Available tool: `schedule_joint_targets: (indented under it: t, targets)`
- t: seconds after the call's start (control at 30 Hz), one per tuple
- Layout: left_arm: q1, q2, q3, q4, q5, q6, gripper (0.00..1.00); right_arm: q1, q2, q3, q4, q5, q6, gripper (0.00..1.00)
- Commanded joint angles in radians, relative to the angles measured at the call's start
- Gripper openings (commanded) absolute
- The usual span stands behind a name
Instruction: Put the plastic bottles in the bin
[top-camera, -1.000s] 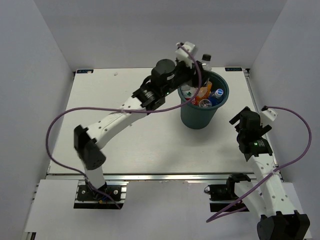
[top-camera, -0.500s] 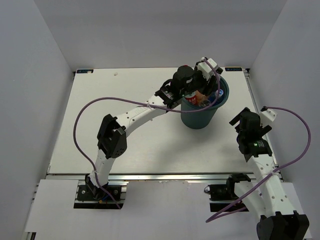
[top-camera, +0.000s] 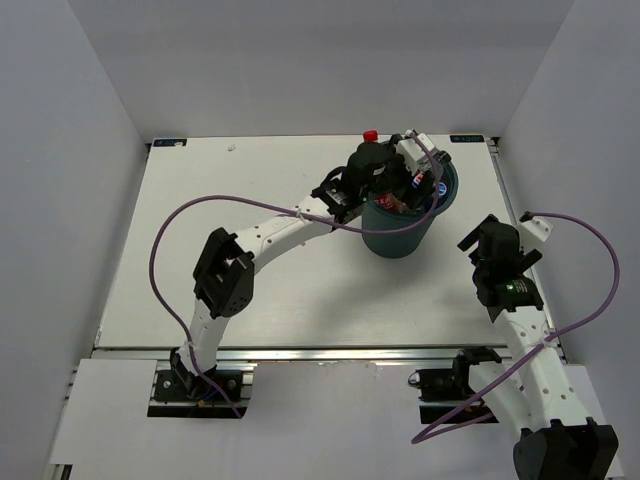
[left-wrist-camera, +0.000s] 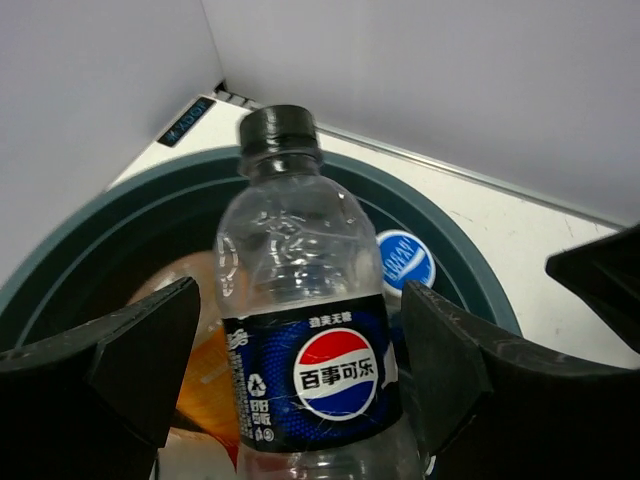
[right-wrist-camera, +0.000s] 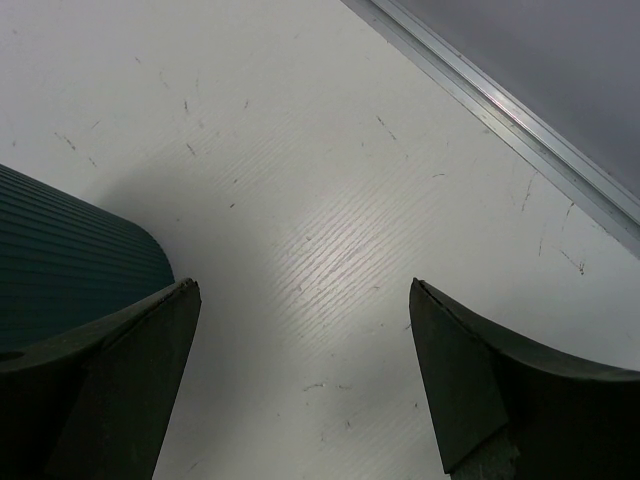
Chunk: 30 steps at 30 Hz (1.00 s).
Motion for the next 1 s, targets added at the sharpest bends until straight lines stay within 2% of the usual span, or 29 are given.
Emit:
schedule_joint_targets:
  t: [0.0, 0.13, 0.4, 0.5, 0.53, 0.63, 0.73, 0.8, 0.87, 0.9, 0.93, 0.97]
  targets:
    - [-0.004, -0.09, -0.03, -0.039, 0.032, 0.013, 0.91, -0.004, -0.008, -0.005, 0.041, 0.002, -0.013, 0.89]
    - [-0.004, -0.094, -0.03, -0.036, 0.021, -0.002, 0.98, -0.004, -0.007, -0.005, 0.044, -0.003, -0.012, 0.89]
    - [-0.003, -0.093, 0.046, 0.01, -0.057, -0.085, 0.98, -0.005, -0.045, -0.008, 0.061, -0.058, -0.03, 0.89]
    - [-0.003, -0.08, 0.13, -0.005, -0.121, -0.106, 0.98, -0.004, -0.053, 0.0, 0.067, -0.086, -0.05, 0.89]
    - [-0.003, -0.074, 0.207, -0.021, -0.157, -0.14, 0.98, -0.004, -0.057, -0.003, 0.072, -0.086, -0.055, 0.89]
    - [0.001, -0.067, 0.319, -0.082, -0.16, -0.145, 0.98, -0.004, -0.07, -0.008, 0.08, -0.087, -0.056, 0.89]
    - [0.005, -0.12, 0.332, -0.076, -0.193, -0.143, 0.98, -0.004, -0.077, -0.005, 0.086, -0.103, -0.065, 0.89]
    - [0.016, -0.192, 0.312, -0.094, -0.235, -0.158, 0.98, -0.004, -0.076, -0.006, 0.086, -0.1, -0.065, 0.89]
    - [0.071, -0.266, 0.203, -0.131, -0.307, -0.189, 0.98, -0.004, -0.073, -0.006, 0.078, -0.089, -0.062, 0.89]
    - [0.103, -0.369, 0.137, -0.137, -0.33, -0.254, 0.98, -0.005, -0.07, -0.003, 0.072, -0.069, -0.056, 0.89]
    - [0.149, -0.431, 0.052, -0.124, -0.332, -0.299, 0.98, -0.004, -0.067, 0.0, 0.049, -0.052, -0.042, 0.89]
    - [0.25, -0.5, -0.156, -0.108, -0.338, -0.347, 0.98, -0.004, -0.065, 0.009, 0.041, -0.028, -0.026, 0.89]
